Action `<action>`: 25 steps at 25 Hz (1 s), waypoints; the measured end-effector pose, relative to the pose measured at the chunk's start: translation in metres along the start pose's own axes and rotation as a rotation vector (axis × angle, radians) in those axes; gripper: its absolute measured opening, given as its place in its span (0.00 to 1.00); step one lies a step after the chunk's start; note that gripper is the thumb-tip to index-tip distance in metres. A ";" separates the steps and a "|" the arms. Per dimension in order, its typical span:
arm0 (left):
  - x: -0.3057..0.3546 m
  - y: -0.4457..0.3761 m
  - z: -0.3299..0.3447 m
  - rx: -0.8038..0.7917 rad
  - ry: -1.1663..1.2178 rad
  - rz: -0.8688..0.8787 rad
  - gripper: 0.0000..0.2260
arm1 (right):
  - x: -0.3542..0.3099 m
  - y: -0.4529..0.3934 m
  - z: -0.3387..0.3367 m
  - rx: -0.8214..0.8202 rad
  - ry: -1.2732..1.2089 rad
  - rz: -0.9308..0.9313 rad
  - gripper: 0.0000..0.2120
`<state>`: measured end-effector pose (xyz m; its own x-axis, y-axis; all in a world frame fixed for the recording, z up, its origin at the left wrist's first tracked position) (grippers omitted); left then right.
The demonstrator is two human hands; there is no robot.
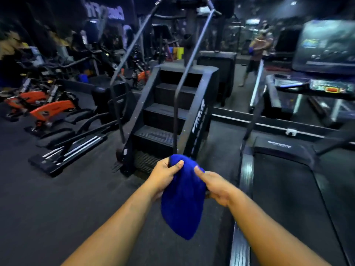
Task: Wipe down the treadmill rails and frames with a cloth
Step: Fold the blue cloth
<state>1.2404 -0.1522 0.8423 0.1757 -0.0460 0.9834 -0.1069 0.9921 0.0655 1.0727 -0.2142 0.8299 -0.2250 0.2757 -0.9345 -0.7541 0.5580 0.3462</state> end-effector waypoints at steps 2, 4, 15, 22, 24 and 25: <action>-0.011 -0.040 -0.029 -0.074 0.001 -0.096 0.09 | 0.014 -0.024 -0.008 0.142 -0.072 -0.035 0.15; -0.017 -0.070 -0.046 -0.163 0.008 -0.193 0.09 | 0.011 -0.043 -0.023 0.351 -0.124 -0.082 0.12; -0.005 -0.262 -0.007 -0.406 -0.798 -0.066 0.38 | -0.018 -0.101 -0.148 0.739 0.218 -0.302 0.27; 0.015 -0.401 0.057 -0.375 -1.469 0.274 0.14 | -0.041 -0.119 -0.285 1.038 0.588 -0.287 0.10; 0.015 -0.443 0.079 -0.477 -1.225 0.308 0.11 | -0.048 -0.128 -0.318 0.990 0.354 -0.295 0.07; 0.016 -0.459 0.089 -0.505 -1.031 0.260 0.08 | -0.053 -0.133 -0.330 0.992 0.249 -0.306 0.05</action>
<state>1.2050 -0.6190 0.8431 -0.6940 0.3216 0.6442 0.4173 0.9087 -0.0040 0.9812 -0.5615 0.8059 -0.3157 -0.0894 -0.9447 0.0144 0.9950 -0.0989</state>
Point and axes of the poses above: each hand's wrist, its own y-axis away from the middle knuckle, its own z-axis out of the palm, x = y × z, the point moved 2 cm from there along -y, towards the middle knuckle, and after that the axes turned 11 degrees about -x, right-handed, at the moved point
